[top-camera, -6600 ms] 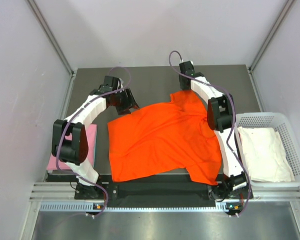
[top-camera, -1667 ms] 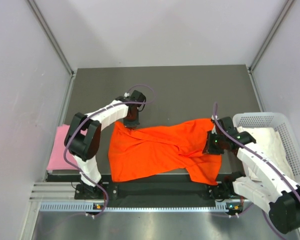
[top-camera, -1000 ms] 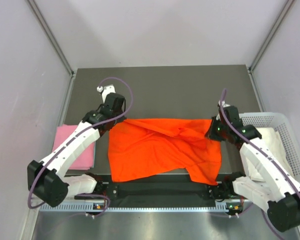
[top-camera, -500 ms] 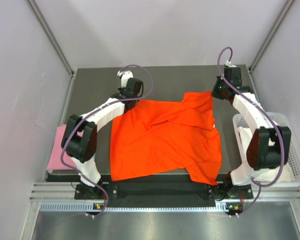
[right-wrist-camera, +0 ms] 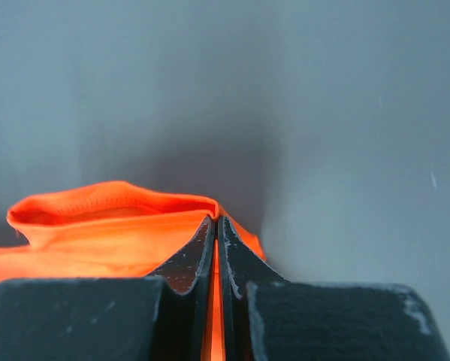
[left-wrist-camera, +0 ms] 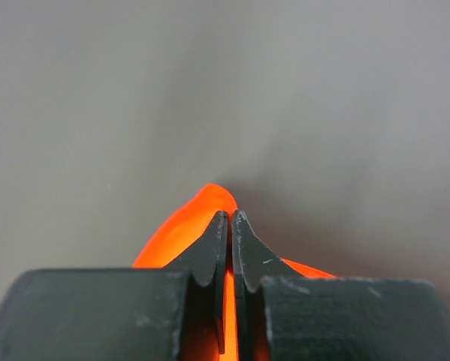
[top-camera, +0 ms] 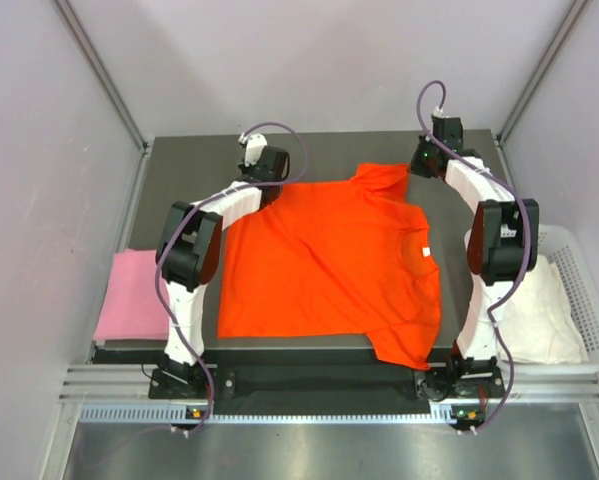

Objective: Fold and stack the t-shirts
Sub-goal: Flatten the tshirt out

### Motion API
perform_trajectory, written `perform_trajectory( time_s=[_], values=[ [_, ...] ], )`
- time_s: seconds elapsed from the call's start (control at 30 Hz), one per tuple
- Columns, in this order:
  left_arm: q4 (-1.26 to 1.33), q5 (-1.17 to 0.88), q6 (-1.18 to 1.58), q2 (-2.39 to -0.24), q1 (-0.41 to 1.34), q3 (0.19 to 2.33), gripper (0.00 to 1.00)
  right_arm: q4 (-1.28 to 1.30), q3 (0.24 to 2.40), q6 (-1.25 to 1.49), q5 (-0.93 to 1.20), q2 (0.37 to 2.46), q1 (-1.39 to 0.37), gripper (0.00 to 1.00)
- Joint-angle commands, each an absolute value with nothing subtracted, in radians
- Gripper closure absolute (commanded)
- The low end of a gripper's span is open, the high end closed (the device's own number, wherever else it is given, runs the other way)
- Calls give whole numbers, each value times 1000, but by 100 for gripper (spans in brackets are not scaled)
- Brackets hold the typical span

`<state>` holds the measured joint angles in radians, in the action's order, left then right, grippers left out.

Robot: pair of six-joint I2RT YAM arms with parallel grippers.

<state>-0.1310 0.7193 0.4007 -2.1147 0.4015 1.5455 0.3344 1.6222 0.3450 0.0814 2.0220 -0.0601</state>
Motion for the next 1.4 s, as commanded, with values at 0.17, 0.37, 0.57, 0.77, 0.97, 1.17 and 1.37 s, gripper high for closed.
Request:
perform_trajectory(
  time_s=[0.17,0.37,0.57,0.77,0.97,1.17,1.37],
  values=[
    [-300,792,489,-2215,402,1803,70,296,1755,342,89,2043,-37,100],
    [-422,666,325,-2153,348,1859,11,311,1793,370,95,2082,-20,100],
    [-296,56,365,-2055,138,1654,27,331,1841,382,118,2115,-20,100],
    [-342,-193,362,-2170,46,1726,29,341,1824,390,137,2109,-21,100],
    [-350,-265,417,-2256,21,1775,32,339,1798,391,140,2102,-20,100],
    [-315,-466,420,-2254,29,1754,42,324,1772,408,143,2092,-23,100],
    [-31,-585,507,-2036,52,1503,67,324,1772,410,143,2085,-28,100]
  ],
)
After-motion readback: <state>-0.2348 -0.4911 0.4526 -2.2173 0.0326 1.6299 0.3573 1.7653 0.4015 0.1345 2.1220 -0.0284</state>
